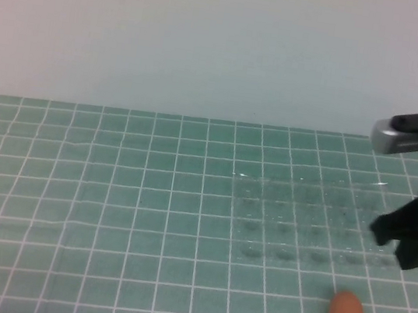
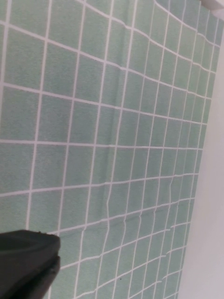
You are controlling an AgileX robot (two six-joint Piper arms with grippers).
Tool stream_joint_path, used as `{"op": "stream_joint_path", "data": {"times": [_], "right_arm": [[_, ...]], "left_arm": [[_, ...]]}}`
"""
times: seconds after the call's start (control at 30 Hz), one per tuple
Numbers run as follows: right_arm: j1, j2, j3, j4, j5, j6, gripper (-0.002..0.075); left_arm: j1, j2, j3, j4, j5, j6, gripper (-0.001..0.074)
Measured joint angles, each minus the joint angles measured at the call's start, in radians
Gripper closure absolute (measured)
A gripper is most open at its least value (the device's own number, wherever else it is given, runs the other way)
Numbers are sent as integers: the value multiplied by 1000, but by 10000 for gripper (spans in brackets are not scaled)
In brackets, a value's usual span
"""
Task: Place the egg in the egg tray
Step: Pick up the egg
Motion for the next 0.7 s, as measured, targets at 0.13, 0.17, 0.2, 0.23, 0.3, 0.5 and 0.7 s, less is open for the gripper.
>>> {"op": "stream_joint_path", "data": {"times": [0.13, 0.17, 0.2, 0.23, 0.3, 0.5, 0.7], "right_arm": [[73, 0, 0, -8, -44, 195, 727], [81, 2, 0, -8, -49, 228, 727], [83, 2, 0, -8, -49, 251, 727], [88, 6, -1, -8, -49, 272, 727], [88, 21, -1, -8, -45, 290, 726], [88, 119, -1, -3, -55, 333, 577], [88, 216, -1, 4, -66, 308, 305]], "left_arm": [[0, 0, 0, 0, 0, 0, 736], [0, 0, 0, 0, 0, 0, 736], [0, 0, 0, 0, 0, 0, 736], [0, 0, 0, 0, 0, 0, 736], [0, 0, 0, 0, 0, 0, 736], [0, 0, 0, 0, 0, 0, 736], [0, 0, 0, 0, 0, 0, 736]]}}
